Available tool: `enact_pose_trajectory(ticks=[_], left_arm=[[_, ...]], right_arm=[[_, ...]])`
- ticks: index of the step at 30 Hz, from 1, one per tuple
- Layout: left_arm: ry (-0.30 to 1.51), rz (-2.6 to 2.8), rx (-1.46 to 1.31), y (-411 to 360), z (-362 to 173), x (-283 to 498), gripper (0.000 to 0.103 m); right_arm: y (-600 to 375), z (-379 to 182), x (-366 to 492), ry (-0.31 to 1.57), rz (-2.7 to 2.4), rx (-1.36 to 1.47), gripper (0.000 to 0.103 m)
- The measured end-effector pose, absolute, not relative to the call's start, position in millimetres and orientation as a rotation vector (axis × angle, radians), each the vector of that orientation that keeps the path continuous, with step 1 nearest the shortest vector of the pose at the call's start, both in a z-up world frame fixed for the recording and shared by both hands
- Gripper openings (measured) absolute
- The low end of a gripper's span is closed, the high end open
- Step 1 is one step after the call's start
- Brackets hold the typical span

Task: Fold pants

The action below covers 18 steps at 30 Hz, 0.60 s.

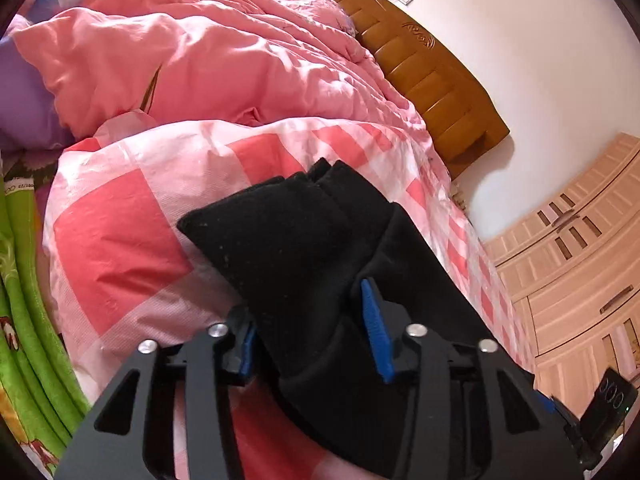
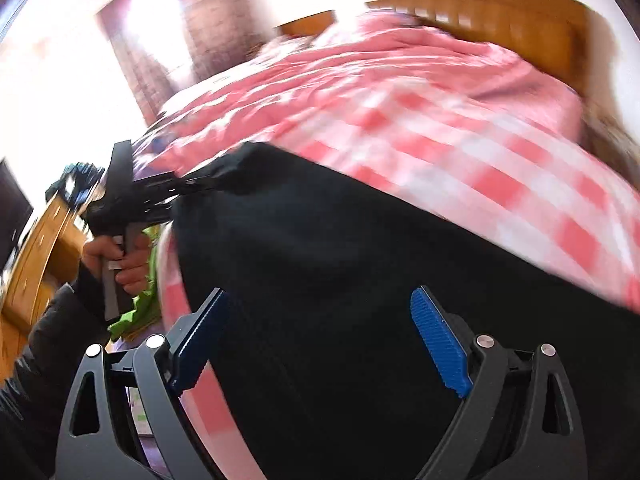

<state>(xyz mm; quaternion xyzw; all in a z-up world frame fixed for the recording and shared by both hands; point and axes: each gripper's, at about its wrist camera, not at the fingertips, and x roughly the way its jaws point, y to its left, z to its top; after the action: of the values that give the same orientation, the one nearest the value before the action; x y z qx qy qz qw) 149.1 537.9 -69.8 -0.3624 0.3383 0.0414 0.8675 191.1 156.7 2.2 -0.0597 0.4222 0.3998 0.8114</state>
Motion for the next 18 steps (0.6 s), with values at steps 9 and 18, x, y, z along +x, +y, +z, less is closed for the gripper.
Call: enact_pose_trajectory(ticks=[9, 18], left_arm=[[0.614, 0.181, -0.451, 480, -5, 143, 0.028], [0.409, 0.134, 0.105, 293, 66, 106, 0.027]], right_arm=[[185, -36, 198, 0.965, 0.776, -0.259, 0.095], [-3, 27, 193, 0.786, 0.619, 0.254, 0.096]])
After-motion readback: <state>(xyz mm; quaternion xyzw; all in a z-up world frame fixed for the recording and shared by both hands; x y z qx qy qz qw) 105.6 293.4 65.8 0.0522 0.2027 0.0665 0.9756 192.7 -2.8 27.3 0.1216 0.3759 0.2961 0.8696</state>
